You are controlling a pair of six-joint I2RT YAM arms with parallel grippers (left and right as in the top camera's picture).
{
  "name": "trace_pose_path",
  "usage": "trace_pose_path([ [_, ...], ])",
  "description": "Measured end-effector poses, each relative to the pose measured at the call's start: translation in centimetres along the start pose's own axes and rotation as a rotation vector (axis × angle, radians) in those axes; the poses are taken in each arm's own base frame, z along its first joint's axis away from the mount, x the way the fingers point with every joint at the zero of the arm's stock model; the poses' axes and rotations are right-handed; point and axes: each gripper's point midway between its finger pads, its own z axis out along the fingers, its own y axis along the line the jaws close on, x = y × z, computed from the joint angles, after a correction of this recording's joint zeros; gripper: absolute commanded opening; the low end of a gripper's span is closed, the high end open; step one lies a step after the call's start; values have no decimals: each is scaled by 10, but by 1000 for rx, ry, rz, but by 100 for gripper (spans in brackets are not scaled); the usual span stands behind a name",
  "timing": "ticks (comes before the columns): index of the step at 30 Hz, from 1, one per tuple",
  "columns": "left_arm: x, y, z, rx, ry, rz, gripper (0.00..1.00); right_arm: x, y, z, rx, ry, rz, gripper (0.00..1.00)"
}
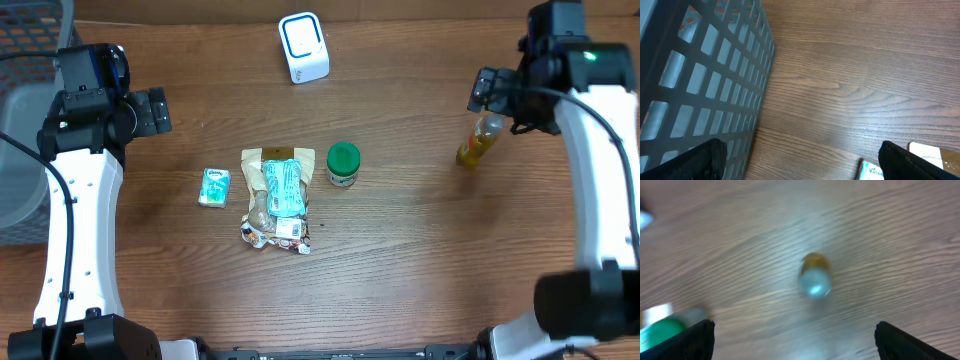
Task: Scan the item barcode
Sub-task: 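Lower the bottle upright and open the right gripper, then move the right gripper over the green-capped jar and lower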
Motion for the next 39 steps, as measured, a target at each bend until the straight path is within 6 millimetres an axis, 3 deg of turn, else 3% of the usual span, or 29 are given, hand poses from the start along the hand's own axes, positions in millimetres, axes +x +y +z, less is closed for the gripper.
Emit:
trace_pose_path([
  [4, 0, 0, 0, 0, 0, 0, 99, 11, 34, -20, -137, 2, -40, 100],
  [9, 0, 0, 0, 0, 0, 0, 100, 26, 77, -20, -311, 72, -89, 77],
  [14, 0, 0, 0, 0, 0, 0, 100, 45, 114, -23, -359, 111, -130, 77],
  [23, 0, 0, 0, 0, 0, 0, 100, 83, 164, -18, -234, 88, -176, 78],
  [30, 0, 0, 0, 0, 0, 0, 99, 99, 188, -11, -205, 80, -212, 78],
  [35, 0, 0, 0, 0, 0, 0, 100, 95, 196, 10, -156, 51, -185, 79],
  [39, 0, 0, 0, 0, 0, 0, 99, 104, 201, 30, -109, 37, -150, 81],
])
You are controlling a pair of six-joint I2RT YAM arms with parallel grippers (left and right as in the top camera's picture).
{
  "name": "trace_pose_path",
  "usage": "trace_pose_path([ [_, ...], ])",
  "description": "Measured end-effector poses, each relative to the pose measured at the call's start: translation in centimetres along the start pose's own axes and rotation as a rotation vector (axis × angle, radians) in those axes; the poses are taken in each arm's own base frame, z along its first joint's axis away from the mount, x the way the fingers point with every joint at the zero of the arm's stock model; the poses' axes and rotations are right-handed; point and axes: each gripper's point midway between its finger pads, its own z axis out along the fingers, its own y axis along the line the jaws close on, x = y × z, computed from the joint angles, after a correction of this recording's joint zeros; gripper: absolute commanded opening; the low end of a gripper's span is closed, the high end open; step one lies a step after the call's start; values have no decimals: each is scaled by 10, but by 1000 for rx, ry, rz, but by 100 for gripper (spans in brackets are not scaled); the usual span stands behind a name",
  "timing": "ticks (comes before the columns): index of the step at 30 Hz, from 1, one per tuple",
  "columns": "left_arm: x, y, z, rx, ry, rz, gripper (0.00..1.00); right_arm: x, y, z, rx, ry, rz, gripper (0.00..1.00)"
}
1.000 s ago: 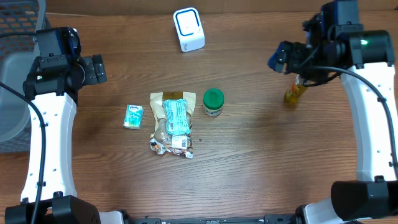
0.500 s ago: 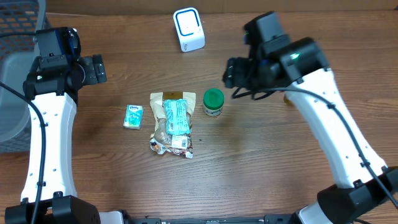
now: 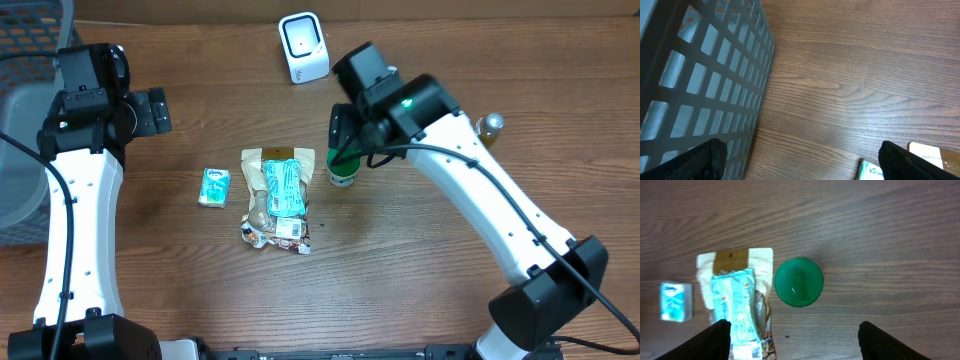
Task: Scan the item barcode
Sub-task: 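Move the right gripper over the green-capped jar and lower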
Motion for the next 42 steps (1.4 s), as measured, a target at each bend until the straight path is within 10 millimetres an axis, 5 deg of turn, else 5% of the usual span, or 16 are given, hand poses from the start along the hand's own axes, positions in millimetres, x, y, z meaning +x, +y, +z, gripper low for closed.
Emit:
trace_pose_path([
  [18, 0, 0, 0, 0, 0, 0, 100, 19, -13, 61, 60, -33, 108, 86],
  [42, 0, 0, 0, 0, 0, 0, 100, 22, -10, 69, 34, -28, 120, 100],
])
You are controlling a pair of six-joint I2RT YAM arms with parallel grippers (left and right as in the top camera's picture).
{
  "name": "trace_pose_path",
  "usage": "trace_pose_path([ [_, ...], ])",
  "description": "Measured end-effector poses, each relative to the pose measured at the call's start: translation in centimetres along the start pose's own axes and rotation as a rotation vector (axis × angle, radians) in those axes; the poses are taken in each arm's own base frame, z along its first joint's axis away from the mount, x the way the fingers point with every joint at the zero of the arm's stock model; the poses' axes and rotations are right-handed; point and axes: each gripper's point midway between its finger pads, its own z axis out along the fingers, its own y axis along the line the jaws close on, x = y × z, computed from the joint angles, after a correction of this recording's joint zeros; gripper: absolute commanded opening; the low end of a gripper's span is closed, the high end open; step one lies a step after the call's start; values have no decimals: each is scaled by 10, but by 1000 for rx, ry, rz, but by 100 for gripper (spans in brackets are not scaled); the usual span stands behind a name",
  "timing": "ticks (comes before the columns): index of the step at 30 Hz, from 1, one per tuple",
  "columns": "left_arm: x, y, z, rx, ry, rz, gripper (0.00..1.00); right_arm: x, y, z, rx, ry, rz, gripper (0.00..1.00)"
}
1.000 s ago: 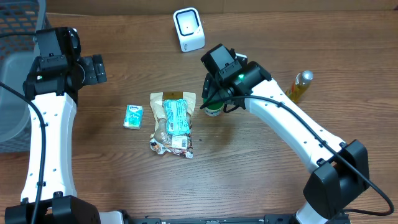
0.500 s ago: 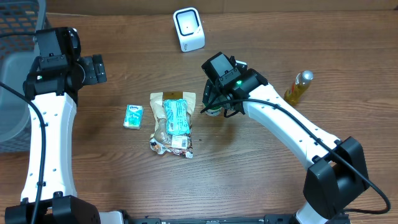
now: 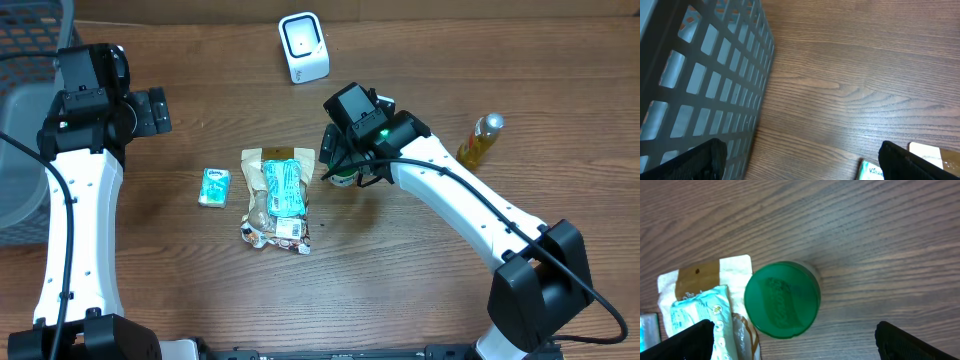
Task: Scan the item barcode
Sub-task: 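Move the right gripper over the green-capped jar and lower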
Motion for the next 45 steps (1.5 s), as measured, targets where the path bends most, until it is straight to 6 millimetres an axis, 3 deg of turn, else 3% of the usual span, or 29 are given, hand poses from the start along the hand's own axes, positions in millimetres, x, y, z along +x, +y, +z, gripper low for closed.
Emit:
trace_pose_path([
  [7, 0, 0, 0, 0, 0, 0, 100, -5, 6, 2, -23, -20, 5, 100],
  [22, 0, 0, 0, 0, 0, 0, 100, 3, 11, 46, 6, 16, -3, 100],
  [27, 0, 0, 0, 0, 0, 0, 99, 4, 12, 59, 12, 22, -5, 87],
  [33, 0, 0, 0, 0, 0, 0, 100, 12, 4, 60, 43, 54, -10, 66],
  [45, 0, 0, 0, 0, 0, 0, 99, 35, -22, 52, 148, 159, -116, 64],
])
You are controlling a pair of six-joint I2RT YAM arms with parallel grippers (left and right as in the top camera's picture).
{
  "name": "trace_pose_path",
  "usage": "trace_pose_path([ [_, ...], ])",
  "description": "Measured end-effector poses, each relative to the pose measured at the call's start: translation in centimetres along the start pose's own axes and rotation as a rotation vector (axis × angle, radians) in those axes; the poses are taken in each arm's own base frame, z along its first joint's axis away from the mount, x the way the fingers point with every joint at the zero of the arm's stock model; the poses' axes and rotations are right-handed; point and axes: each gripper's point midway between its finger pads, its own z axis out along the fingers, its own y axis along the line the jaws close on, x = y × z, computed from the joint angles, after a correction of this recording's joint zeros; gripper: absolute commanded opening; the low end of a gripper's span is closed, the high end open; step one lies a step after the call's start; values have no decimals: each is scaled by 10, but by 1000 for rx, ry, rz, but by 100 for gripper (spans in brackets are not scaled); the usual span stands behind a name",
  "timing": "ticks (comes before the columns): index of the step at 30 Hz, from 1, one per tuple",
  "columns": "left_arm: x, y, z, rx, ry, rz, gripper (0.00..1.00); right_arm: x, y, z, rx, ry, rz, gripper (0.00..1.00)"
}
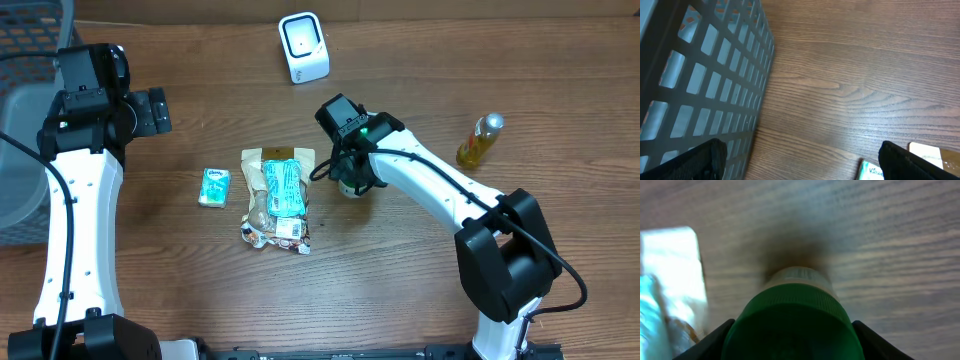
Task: Scan the item barcode
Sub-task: 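Move the right gripper over the green-capped jar and lower, then close the right gripper around the green-capped jar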
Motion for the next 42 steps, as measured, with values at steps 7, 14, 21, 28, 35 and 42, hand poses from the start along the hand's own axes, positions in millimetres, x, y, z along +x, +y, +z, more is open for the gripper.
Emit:
trace_pose_path([
  [7, 0, 0, 0, 0, 0, 0, 99, 24, -22, -5, 78, 104, -146, 71],
  [14, 0, 0, 0, 0, 0, 0, 100, 32, -23, -1, 71, 141, -196, 89],
  [21, 0, 0, 0, 0, 0, 0, 100, 36, -20, -2, 52, 163, -159, 94],
  [28, 0, 0, 0, 0, 0, 0, 99, 31, -31, 0, 73, 176, 63, 100],
  [35, 0, 0, 0, 0, 0, 0, 99, 30, -25, 1, 32, 191, 147, 83],
  [42, 0, 0, 0, 0, 0, 0, 100, 31, -23, 0, 25, 201, 166, 76],
])
